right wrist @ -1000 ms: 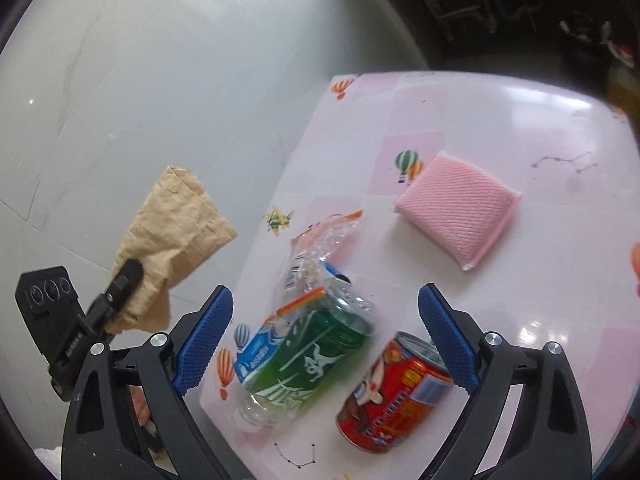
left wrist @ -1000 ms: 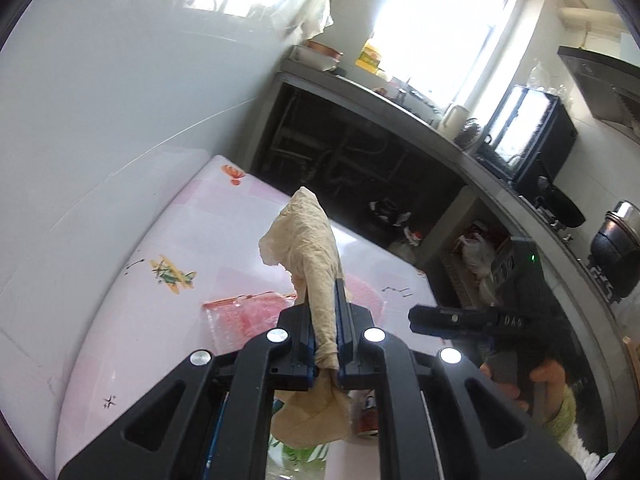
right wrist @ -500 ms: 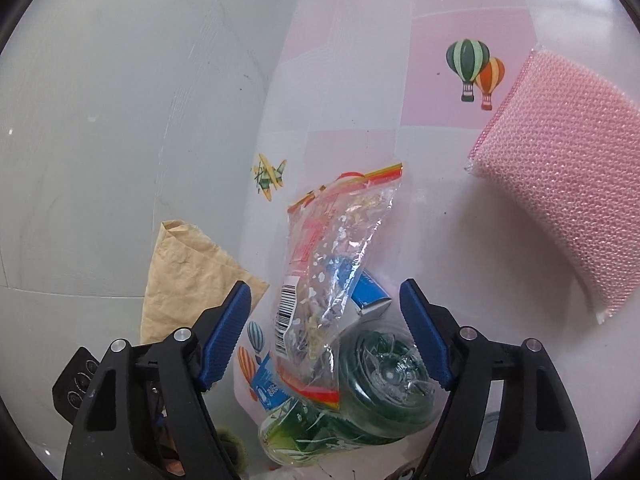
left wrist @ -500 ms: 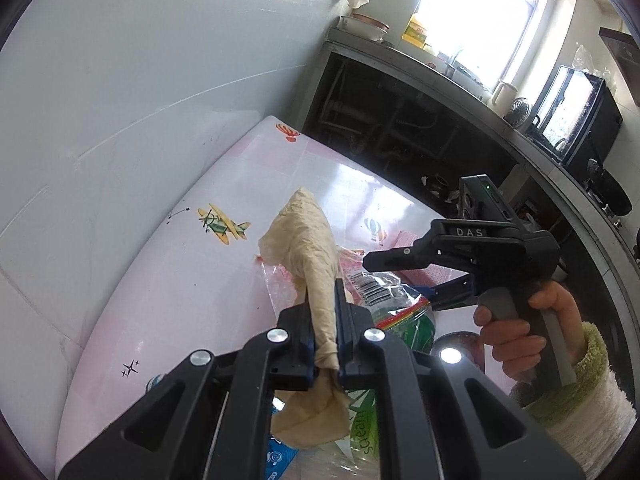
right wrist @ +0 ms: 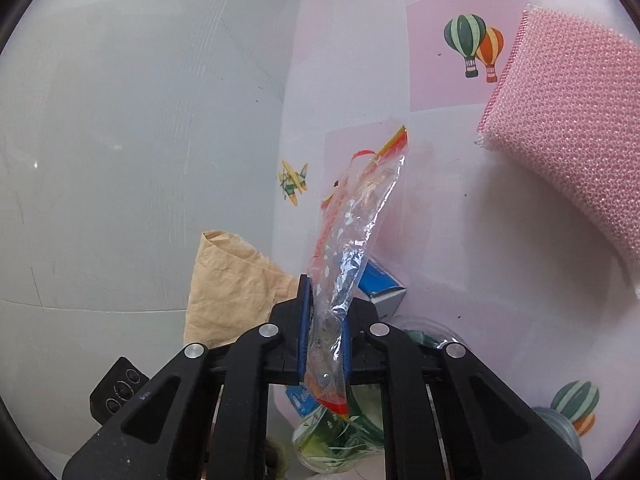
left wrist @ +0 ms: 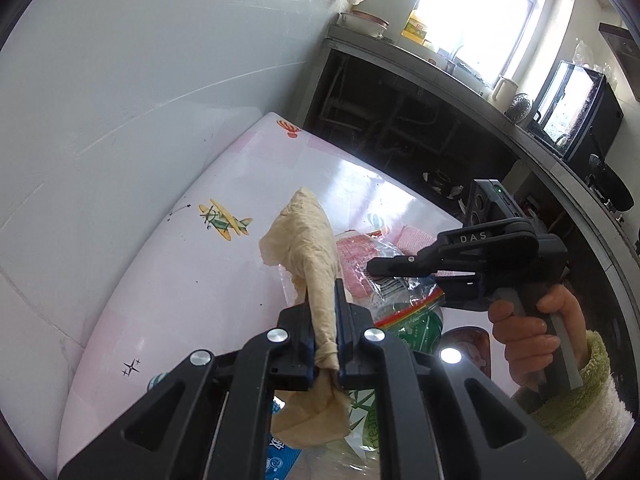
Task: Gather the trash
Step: 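Grasp the clear plastic bag with the right tool while the left tool holds the towel, then carry towel and plastic bag to the wastebasket and open both tools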
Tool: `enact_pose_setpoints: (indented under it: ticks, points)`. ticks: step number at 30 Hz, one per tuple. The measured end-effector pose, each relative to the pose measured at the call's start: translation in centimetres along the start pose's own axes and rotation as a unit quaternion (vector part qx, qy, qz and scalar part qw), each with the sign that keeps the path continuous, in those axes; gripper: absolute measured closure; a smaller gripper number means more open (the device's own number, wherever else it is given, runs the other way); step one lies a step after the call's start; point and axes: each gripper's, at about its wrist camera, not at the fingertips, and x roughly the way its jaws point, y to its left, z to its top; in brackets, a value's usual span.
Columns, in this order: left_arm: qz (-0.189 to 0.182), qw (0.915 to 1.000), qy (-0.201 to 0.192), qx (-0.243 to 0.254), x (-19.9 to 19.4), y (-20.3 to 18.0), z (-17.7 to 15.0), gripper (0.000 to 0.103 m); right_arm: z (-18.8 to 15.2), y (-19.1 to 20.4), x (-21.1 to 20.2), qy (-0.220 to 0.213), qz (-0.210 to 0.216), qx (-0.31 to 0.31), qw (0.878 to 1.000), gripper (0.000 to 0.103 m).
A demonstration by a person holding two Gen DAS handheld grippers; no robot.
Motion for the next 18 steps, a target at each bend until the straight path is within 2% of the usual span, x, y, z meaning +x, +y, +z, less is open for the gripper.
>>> enact_pose_setpoints:
  ticks: [4,11,18]
  points:
    - [0.006,0.9997,-0.023,0.0,-1.8,0.2,1.0,0.096,-1.1,0.1,-1.7,-0.024,0.044,0.008,0.999,0.097]
    - [0.005,0.9967,-0.08,-0.001,-6.4,-0.7,2.3,0.096,-4.0,0.3,-6.6,-0.074,0.091,-0.002,0.993,0.097]
    - [-0.01,0.9951,-0.096,0.023,-8.7,-3.1,1.9,0.096,-10.3,0.2,-12.0,-0.138,0.11,-0.026,0.984,0.097]
